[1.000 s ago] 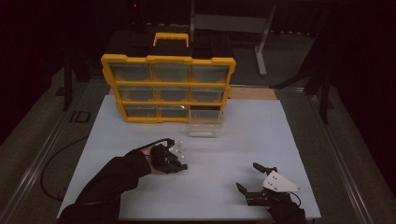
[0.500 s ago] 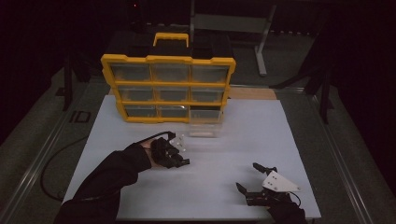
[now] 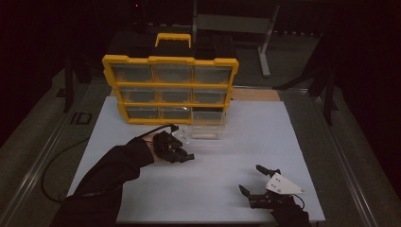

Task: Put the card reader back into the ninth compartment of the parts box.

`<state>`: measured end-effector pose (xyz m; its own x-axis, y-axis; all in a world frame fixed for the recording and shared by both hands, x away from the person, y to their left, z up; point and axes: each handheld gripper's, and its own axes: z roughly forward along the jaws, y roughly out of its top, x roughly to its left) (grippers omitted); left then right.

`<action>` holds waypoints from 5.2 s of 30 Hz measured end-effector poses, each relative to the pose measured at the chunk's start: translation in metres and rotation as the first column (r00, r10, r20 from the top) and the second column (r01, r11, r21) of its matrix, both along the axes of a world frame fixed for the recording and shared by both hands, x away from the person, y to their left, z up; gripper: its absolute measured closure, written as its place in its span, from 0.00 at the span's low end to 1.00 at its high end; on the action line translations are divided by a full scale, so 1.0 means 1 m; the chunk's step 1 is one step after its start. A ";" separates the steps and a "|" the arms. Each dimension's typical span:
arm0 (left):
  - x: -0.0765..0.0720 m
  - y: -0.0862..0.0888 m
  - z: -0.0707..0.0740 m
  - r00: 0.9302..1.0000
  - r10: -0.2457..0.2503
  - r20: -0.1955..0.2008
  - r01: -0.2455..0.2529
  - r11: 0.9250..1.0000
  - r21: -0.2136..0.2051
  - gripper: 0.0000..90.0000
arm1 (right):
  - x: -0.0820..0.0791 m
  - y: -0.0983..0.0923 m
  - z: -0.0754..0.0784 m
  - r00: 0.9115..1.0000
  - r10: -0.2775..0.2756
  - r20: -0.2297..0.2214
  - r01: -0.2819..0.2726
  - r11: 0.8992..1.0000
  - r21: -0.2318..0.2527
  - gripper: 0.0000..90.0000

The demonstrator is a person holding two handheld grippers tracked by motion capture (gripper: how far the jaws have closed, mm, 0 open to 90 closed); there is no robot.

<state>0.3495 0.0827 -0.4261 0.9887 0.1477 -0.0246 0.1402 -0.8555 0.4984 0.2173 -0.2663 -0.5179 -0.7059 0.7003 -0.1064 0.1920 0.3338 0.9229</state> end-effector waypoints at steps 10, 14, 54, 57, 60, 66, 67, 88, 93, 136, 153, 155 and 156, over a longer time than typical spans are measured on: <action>0.009 -0.008 0.018 1.000 0.001 0.023 -0.001 1.000 -0.024 0.83 | 0.000 0.000 0.000 1.000 0.002 0.001 -0.002 1.000 -0.001 0.09; 0.014 -0.010 0.024 1.000 0.007 0.025 -0.006 1.000 -0.030 0.83 | -0.001 0.000 0.001 1.000 0.001 0.004 -0.001 1.000 0.001 0.09; 0.060 -0.021 0.074 0.989 0.136 0.064 -0.128 0.985 -0.114 0.83 | -0.001 -0.001 0.001 1.000 0.003 0.005 -0.003 1.000 0.005 0.09; 0.063 -0.022 0.076 0.986 0.152 0.062 -0.143 0.982 -0.126 0.83 | 0.000 -0.001 0.001 1.000 0.004 0.004 -0.004 1.000 0.005 0.09; 0.066 -0.025 0.078 0.984 0.163 0.067 -0.154 0.980 -0.128 0.83 | -0.001 0.000 0.001 1.000 0.003 0.003 -0.003 1.000 0.004 0.09; 0.071 -0.033 0.078 0.978 0.195 0.072 -0.184 0.973 -0.137 0.83 | 0.000 0.000 0.001 1.000 0.004 0.006 -0.004 1.000 0.005 0.09; 0.072 -0.035 0.078 0.977 0.202 0.074 -0.190 0.972 -0.139 0.83 | 0.000 -0.001 0.001 1.000 0.003 0.005 -0.004 1.000 0.006 0.09; 0.086 -0.053 0.060 0.952 0.285 0.115 -0.269 0.953 -0.139 0.83 | 0.000 -0.001 0.001 1.000 0.006 0.007 -0.006 1.000 0.010 0.09; 0.089 -0.057 0.051 0.951 0.292 0.106 -0.278 0.952 -0.129 0.83 | 0.000 -0.001 0.001 1.000 0.007 0.007 -0.007 1.000 0.009 0.09; 0.085 -0.038 0.042 0.932 0.358 0.050 -0.344 0.921 -0.183 0.49 | 0.000 -0.001 0.002 1.000 0.005 0.004 -0.005 1.000 0.010 0.09; 0.070 -0.007 0.045 0.928 0.373 0.019 -0.362 0.911 -0.198 0.05 | 0.001 -0.001 0.001 1.000 -0.004 0.008 0.003 1.000 0.007 0.09; 0.069 -0.002 0.044 0.930 0.368 0.006 -0.358 0.909 -0.212 0.02 | 0.000 -0.001 0.001 1.000 -0.005 0.007 0.005 1.000 0.010 0.09; 0.068 -0.001 0.043 0.928 0.372 0.014 -0.361 0.908 -0.212 0.00 | 0.000 -0.001 0.001 1.000 -0.006 0.007 0.006 1.000 0.009 0.09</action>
<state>0.4172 0.0821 -0.3827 0.8664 0.4976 -0.0416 0.3933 -0.6288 0.6707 0.2176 -0.2669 -0.5166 -0.7011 0.7053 -0.1051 0.1871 0.3242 0.9273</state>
